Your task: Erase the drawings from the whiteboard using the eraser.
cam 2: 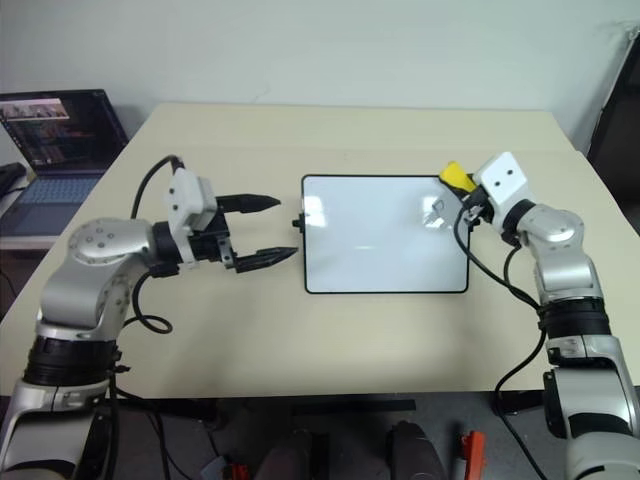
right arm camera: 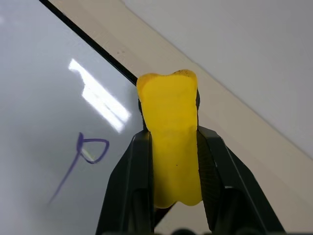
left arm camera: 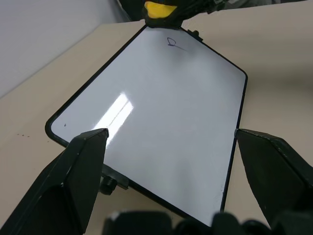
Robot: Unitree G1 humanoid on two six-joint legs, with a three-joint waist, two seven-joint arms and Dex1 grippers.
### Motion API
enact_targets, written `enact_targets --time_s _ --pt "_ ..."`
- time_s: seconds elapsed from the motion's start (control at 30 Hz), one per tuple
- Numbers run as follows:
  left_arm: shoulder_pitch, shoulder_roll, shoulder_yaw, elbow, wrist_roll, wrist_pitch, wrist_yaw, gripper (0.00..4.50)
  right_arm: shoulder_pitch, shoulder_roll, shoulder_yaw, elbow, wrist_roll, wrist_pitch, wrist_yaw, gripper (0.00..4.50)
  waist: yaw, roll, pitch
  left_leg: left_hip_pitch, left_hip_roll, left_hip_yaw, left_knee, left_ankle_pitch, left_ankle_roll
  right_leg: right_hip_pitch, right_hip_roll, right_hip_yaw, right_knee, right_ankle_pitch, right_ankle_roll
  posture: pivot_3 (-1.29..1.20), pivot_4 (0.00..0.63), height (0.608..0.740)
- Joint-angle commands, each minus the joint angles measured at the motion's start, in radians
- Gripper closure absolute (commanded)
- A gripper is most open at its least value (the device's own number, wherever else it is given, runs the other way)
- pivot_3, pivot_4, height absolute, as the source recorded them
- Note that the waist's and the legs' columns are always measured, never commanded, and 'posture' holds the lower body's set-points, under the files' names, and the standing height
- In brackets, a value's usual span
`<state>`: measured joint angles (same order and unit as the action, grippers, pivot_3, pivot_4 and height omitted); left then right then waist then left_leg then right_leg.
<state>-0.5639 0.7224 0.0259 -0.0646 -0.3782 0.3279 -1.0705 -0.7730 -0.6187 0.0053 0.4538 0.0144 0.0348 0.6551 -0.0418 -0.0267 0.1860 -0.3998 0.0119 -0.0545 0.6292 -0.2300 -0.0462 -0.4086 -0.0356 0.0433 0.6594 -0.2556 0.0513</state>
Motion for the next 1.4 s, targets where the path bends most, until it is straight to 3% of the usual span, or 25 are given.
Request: enact_targets --time_s 0.03,0.23,0.5,0.8,1.0,1.4 --pt "0.004 0.016 0.028 -0.041 -0.007 -0.002 0.013 0.00 -0.022 0.006 0.014 0.031 -0.026 -0.033 -0.005 3.65 0.000 0.000 0.000 0.000 0.000 0.000 0.000 0.000 0.000 0.000 0.000 0.000 0.001 0.000 0.000 0.00 0.150 0.740" --pt "0.020 0.022 0.036 -0.055 -0.009 0.002 0.022 0.00 0.019 0.024 0.080 0.085 -0.082 -0.069 0.011 3.65 -0.009 0.000 0.000 0.004 0.000 0.000 0.001 0.000 0.000 0.003 0.000 0.000 0.003 0.000 0.000 0.00 0.150 0.740" --pt "0.019 0.019 0.031 -0.054 -0.009 0.002 0.024 0.00 0.174 0.018 0.173 -0.153 -0.028 0.113 0.240 3.65 -0.017 -0.002 -0.002 0.009 0.001 0.000 0.002 0.000 0.000 0.006 0.001 0.002 0.005 0.000 0.000 0.00 0.150 0.740" --pt "0.007 0.010 0.016 -0.041 -0.007 -0.003 0.012 0.00 0.008 -0.005 0.061 0.071 -0.100 -0.016 -0.038 3.66 -0.015 -0.002 -0.002 0.010 0.001 0.002 0.003 0.007 0.003 0.007 0.002 0.004 0.003 0.007 0.004 0.00 0.150 0.740" --pt "-0.008 -0.005 0.006 -0.027 -0.001 -0.009 0.012 0.00 0.024 0.003 0.089 0.110 -0.127 -0.048 -0.053 3.66 -0.014 -0.002 -0.002 0.010 0.001 0.001 0.002 0.008 0.003 0.007 0.002 0.004 0.003 0.007 0.004 0.00 0.150 0.740" --pt "-0.063 -0.049 -0.038 0.036 0.007 -0.040 -0.015 0.00 0.359 -0.010 0.177 -0.437 0.005 0.247 0.235 3.66 -0.014 -0.004 -0.004 0.011 0.002 0.001 0.002 0.008 0.003 0.007 0.005 0.004 0.004 0.007 0.004 0.00 0.150 0.740"
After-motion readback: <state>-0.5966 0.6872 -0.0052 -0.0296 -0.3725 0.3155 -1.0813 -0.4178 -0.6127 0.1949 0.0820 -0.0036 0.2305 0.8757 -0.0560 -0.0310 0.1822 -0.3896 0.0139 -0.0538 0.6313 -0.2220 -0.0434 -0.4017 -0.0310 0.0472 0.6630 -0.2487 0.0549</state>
